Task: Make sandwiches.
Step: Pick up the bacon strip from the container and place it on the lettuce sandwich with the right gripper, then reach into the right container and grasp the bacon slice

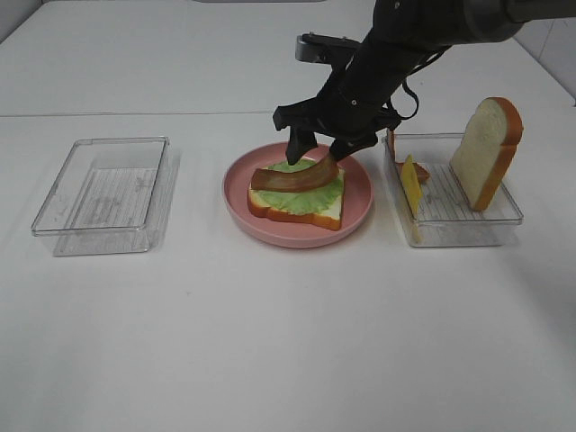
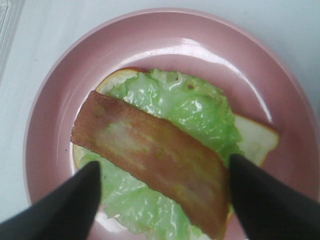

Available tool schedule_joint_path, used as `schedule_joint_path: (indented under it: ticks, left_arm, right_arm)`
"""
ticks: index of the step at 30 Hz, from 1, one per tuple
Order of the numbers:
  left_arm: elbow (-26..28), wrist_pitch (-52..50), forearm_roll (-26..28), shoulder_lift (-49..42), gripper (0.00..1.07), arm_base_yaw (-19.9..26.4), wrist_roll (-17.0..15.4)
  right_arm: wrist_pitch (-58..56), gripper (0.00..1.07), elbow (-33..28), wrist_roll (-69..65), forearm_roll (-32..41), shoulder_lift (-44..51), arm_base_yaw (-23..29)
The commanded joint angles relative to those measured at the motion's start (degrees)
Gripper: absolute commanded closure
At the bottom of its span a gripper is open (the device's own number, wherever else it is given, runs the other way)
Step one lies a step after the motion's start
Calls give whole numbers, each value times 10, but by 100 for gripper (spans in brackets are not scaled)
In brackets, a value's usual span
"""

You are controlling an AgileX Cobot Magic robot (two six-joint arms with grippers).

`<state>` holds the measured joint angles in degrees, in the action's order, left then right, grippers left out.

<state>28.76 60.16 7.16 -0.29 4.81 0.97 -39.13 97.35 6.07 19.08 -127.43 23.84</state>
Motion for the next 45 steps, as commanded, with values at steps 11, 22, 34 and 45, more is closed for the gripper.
schedule_joint_path:
  ticks: [11, 22, 34, 45]
  left_arm:
    - [-2, -10, 3, -11, 6, -2, -1]
    - [-2, -10, 3, -11, 6, -2, -1]
    - [-2, -10, 4, -11, 6, -2, 0]
    - [-2, -10, 4, -11, 6, -2, 0]
  right_arm:
    - [-97, 8, 84, -49, -78, 46, -2]
    - [-189, 9, 187, -100, -166, 25, -37]
    - [-190, 9, 224, -113, -121, -54, -112]
    - [-186, 9, 229, -113, -97, -81, -115]
